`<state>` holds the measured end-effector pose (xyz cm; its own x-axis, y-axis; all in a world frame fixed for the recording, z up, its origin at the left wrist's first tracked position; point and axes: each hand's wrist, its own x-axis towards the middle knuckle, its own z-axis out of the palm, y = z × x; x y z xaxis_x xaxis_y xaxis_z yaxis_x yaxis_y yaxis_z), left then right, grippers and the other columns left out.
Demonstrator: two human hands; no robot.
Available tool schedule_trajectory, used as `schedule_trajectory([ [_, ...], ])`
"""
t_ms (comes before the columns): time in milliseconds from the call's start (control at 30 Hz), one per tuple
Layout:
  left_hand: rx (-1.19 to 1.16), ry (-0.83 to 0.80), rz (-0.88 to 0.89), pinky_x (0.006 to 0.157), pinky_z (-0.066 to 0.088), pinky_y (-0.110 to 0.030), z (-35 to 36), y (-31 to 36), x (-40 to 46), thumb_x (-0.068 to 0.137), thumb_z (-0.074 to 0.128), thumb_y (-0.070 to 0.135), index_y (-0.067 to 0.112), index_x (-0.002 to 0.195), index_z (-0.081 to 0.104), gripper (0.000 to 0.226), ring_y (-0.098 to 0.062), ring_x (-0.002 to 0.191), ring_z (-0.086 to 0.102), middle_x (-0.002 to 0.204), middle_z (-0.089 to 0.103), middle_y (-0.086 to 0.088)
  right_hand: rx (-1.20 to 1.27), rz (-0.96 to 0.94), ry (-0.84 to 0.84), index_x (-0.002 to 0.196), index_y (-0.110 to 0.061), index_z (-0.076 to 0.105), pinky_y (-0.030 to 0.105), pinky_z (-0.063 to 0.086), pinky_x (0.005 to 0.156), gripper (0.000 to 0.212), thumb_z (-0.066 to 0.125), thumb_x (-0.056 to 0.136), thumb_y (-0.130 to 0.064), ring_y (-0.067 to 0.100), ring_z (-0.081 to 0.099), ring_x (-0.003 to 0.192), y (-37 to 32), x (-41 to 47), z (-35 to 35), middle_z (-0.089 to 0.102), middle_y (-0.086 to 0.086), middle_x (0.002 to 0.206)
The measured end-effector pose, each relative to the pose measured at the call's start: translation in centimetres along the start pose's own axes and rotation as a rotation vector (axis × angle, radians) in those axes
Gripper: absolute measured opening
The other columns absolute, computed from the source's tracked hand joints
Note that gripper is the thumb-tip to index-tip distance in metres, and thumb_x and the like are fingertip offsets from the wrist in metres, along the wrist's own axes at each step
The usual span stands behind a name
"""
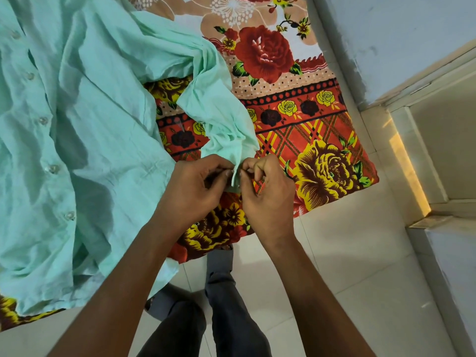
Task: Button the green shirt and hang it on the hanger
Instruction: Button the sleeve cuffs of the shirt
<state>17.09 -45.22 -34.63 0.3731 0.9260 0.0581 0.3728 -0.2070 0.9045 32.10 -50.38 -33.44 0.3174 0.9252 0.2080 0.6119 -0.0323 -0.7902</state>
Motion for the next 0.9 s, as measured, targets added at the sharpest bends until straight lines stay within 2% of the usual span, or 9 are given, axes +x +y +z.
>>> schedule_trajectory([
  [67, 0.056, -0.032, 0.044, 0.067, 0.062, -0.041, -0.1, -0.2, 0.2, 0.094, 0.068, 0.011, 0.011, 0.105, 0.077, 0.014, -0.013, 0.077, 0.075, 0.087, 0.078, 0.001, 0.019, 0.006, 0.01, 0.082, -0.019, 0.039, 0.033, 0.053, 0.071, 0.04, 0.071, 0.089, 0.003, 0.02, 0.067, 0.083, 0.2, -0.2, -0.1, 0.059, 0.004, 0.08],
  [133, 0.066, -0.037, 0.066, 0.068, 0.063, -0.037, -0.2, -0.4, 0.5, 0.092, 0.072, 0.011, 0.012, 0.104, 0.077, 0.012, -0.007, 0.08, 0.075, 0.088, 0.078, 0.003, 0.048, 0.031, -0.001, 0.081, -0.014, 0.041, 0.034, 0.056, 0.072, 0.036, 0.071, 0.089, 0.003, 0.017, 0.069, 0.086, 0.5, -0.4, -0.2, 0.061, 0.004, 0.081],
  [267, -0.019, -0.013, 0.034, 0.069, 0.064, -0.028, 0.0, -0.3, 0.4, 0.088, 0.077, 0.013, 0.015, 0.096, 0.078, 0.008, 0.0, 0.079, 0.074, 0.084, 0.075, 0.013, 0.096, 0.103, -0.02, 0.086, -0.015, 0.042, 0.044, 0.058, 0.074, 0.029, 0.069, 0.093, -0.005, 0.026, 0.071, 0.087, 1.0, -0.8, -0.2, 0.063, 0.01, 0.083],
  [367, -0.056, 0.032, -0.032, 0.069, 0.064, -0.031, 0.1, -0.5, 0.1, 0.087, 0.078, 0.014, 0.012, 0.094, 0.079, 0.007, -0.004, 0.077, 0.075, 0.083, 0.076, 0.009, 0.146, 0.069, -0.015, 0.091, -0.014, 0.044, 0.033, 0.058, 0.068, 0.025, 0.068, 0.097, -0.017, 0.015, 0.068, 0.08, 0.8, -0.9, -0.2, 0.061, 0.004, 0.082],
  [433, -0.061, 0.052, -0.046, 0.07, 0.064, -0.03, 0.2, -0.5, 0.0, 0.088, 0.077, 0.013, 0.012, 0.095, 0.079, 0.007, -0.004, 0.077, 0.075, 0.084, 0.076, 0.009, 0.19, 0.106, -0.024, 0.095, -0.012, 0.047, 0.026, 0.061, 0.073, 0.03, 0.074, 0.095, -0.026, 0.008, 0.073, 0.088, 0.4, -0.9, -0.1, 0.068, 0.001, 0.086],
  [567, -0.068, 0.073, -0.059, 0.069, 0.062, -0.032, 0.7, -0.2, -0.1, 0.09, 0.076, 0.01, 0.01, 0.093, 0.079, 0.003, -0.009, 0.076, 0.074, 0.083, 0.076, 0.005, 0.213, 0.189, 0.04, 0.095, -0.014, 0.049, 0.015, 0.057, 0.085, 0.03, 0.078, 0.09, -0.011, 0.001, 0.074, 0.098, 0.6, -0.9, 0.3, 0.075, 0.005, 0.09],
  [633, -0.149, 0.094, -0.146, 0.063, 0.06, -0.029, 1.2, 0.0, -0.1, 0.09, 0.076, 0.009, 0.012, 0.088, 0.077, 0.004, -0.011, 0.07, 0.073, 0.077, 0.075, 0.004, 0.222, 0.245, 0.05, 0.094, -0.018, 0.047, 0.012, 0.054, 0.085, 0.033, 0.078, 0.09, -0.008, 0.002, 0.074, 0.097, 0.5, -0.7, 0.5, 0.075, 0.005, 0.092],
  [767, -0.33, 0.084, -0.427, 0.046, 0.052, -0.029, 2.2, 0.3, 0.5, 0.091, 0.072, 0.008, 0.011, 0.082, 0.073, 0.01, -0.016, 0.051, 0.064, 0.067, 0.072, -0.003, 0.105, 0.315, -0.003, 0.094, -0.013, 0.049, 0.013, 0.054, 0.077, 0.03, 0.078, 0.088, -0.009, 0.005, 0.072, 0.089, 0.7, 0.1, 0.5, 0.07, 0.005, 0.089],
  [900, -0.308, 0.054, -0.537, 0.041, 0.046, -0.027, 1.4, 0.4, 1.3, 0.098, 0.067, 0.017, 0.013, 0.089, 0.071, 0.01, -0.013, 0.04, 0.056, 0.066, 0.071, -0.001, -0.215, 0.344, -0.159, 0.102, -0.019, 0.056, 0.022, 0.051, 0.075, 0.027, 0.078, 0.086, -0.016, 0.01, 0.064, 0.091, 0.5, 1.5, 0.0, 0.065, -0.006, 0.096],
])
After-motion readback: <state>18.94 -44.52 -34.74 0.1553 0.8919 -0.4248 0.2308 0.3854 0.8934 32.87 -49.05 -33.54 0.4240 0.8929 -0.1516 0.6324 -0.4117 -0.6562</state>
